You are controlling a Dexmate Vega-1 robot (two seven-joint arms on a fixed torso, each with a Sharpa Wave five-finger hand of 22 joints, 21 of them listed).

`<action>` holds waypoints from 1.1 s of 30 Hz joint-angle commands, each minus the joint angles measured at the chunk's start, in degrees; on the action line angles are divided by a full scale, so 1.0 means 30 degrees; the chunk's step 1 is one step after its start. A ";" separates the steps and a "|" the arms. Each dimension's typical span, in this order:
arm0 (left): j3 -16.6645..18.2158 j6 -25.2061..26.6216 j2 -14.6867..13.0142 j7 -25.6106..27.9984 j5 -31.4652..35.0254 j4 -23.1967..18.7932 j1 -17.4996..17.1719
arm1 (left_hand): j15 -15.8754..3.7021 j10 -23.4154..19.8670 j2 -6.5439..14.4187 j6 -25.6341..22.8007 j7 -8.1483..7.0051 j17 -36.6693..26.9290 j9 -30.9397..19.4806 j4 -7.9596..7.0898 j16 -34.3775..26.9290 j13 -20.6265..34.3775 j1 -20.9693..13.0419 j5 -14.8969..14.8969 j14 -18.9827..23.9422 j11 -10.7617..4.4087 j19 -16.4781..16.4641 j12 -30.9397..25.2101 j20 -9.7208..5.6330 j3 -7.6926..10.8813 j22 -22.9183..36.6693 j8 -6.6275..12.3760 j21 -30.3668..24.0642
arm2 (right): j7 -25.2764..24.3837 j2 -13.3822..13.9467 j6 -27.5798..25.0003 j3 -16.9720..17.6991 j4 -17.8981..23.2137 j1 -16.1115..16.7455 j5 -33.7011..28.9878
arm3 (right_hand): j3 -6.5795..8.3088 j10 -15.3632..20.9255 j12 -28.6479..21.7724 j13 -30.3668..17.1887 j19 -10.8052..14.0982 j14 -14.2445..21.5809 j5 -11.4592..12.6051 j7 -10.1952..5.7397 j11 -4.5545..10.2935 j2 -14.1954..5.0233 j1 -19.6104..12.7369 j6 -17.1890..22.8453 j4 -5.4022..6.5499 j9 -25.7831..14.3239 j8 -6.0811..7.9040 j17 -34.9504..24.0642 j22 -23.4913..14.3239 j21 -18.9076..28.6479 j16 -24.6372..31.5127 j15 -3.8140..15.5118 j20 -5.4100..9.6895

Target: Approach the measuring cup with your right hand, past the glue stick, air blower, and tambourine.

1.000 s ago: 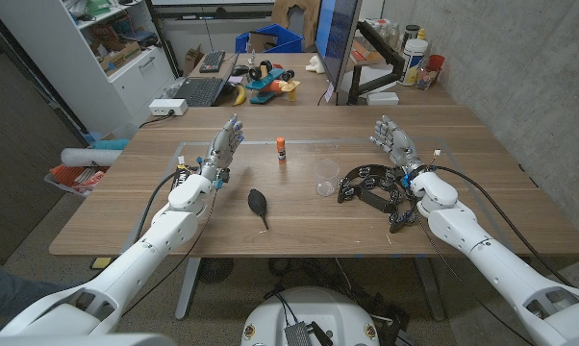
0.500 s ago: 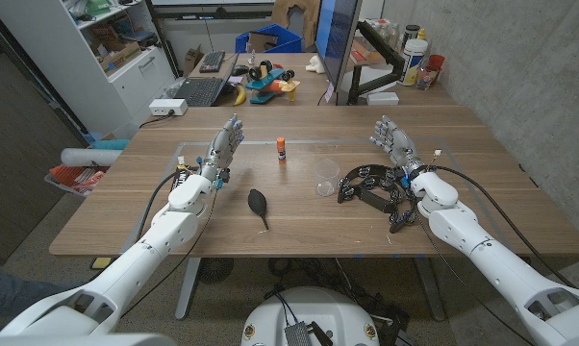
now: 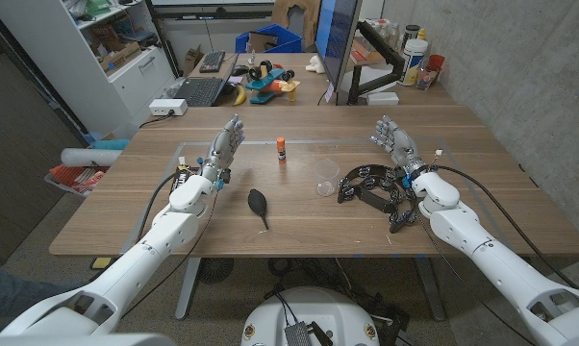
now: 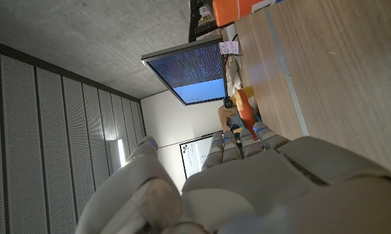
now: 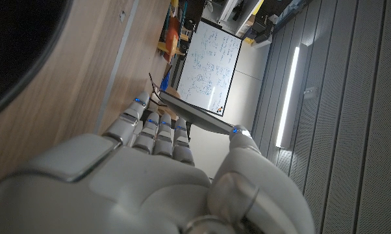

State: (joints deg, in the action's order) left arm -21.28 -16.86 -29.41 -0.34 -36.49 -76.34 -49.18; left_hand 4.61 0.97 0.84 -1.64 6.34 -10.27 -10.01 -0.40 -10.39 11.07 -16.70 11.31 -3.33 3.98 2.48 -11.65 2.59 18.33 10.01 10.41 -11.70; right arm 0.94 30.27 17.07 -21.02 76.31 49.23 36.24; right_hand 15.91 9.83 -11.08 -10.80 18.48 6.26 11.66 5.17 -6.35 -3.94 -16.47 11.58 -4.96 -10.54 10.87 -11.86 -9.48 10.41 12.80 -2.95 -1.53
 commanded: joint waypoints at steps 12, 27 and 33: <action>-0.0154 0.0370 -0.0067 0.0184 0.0295 0.0141 0.0295 | 0.0113 0.0046 0.0027 0.0059 0.0007 -0.0049 -0.0075 0.0078 -0.0103 0.0091 -0.0177 0.0050 -0.0070 0.0086 0.0072 -0.0118 0.0126 0.0033 0.0046 0.0105 0.0041 | -0.0403 0.0050 0.1116 -0.0302 -0.0220 -0.0100 -0.1369 | 0.0087 0.0182 -0.0126 -0.0053 0.0105 0.0185 0.0092 -0.0213 0.0093 -0.0050 -0.0153 0.0080 -0.0112 -0.0090 0.0157 -0.0049 -0.0097 0.0134 0.0028 0.0177 0.0063; -0.0195 0.0601 -0.0141 0.0040 0.0273 0.0250 0.0499 | 0.0108 0.0028 0.0070 0.0047 -0.0016 -0.0049 -0.0076 0.0139 -0.0118 0.0088 -0.0208 0.0037 -0.0039 0.0055 0.0079 -0.0133 0.0152 0.0031 0.0047 0.0109 0.0068 | -0.0095 0.0016 0.1691 -0.0532 -0.0075 -0.0096 -0.1721 | 0.0082 0.0289 -0.0160 -0.0061 0.0109 0.0215 0.0101 -0.0260 0.0132 -0.0042 -0.0148 0.0159 -0.0143 -0.0094 0.0181 -0.0044 -0.0096 0.0145 0.0001 0.0192 0.0076; -0.0211 0.0644 -0.0145 0.0008 0.0293 0.0363 0.0598 | 0.0116 0.0001 0.0084 0.0032 -0.0014 -0.0049 -0.0076 0.0157 -0.0116 0.0088 -0.0220 0.0035 -0.0046 0.0080 0.0085 -0.0144 0.0154 0.0033 0.0047 0.0114 0.0076 | -0.0201 0.0254 0.1679 -0.0540 0.0567 0.0093 -0.1962 | 0.0078 0.0280 -0.0152 -0.0064 0.0105 0.0228 0.0105 -0.0285 0.0166 -0.0042 -0.0136 0.0153 -0.0149 -0.0095 0.0173 -0.0045 -0.0096 0.0148 -0.0010 0.0193 0.0094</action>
State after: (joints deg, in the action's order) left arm -21.76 -15.35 -29.74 -0.06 -35.69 -75.79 -48.03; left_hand 4.60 0.97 1.07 -1.64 6.34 -10.26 -10.00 -0.40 -10.38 11.07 -16.93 11.31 -3.33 3.97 2.48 -11.88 2.59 18.33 10.00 10.40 -11.70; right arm 0.37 30.36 21.53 -22.41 76.03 48.89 31.52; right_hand 16.15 10.35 -11.08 -10.79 18.47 6.56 11.66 4.60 -5.83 -3.94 -16.47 11.77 -5.21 -10.53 10.87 -11.85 -9.47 10.41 12.79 -2.65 -1.53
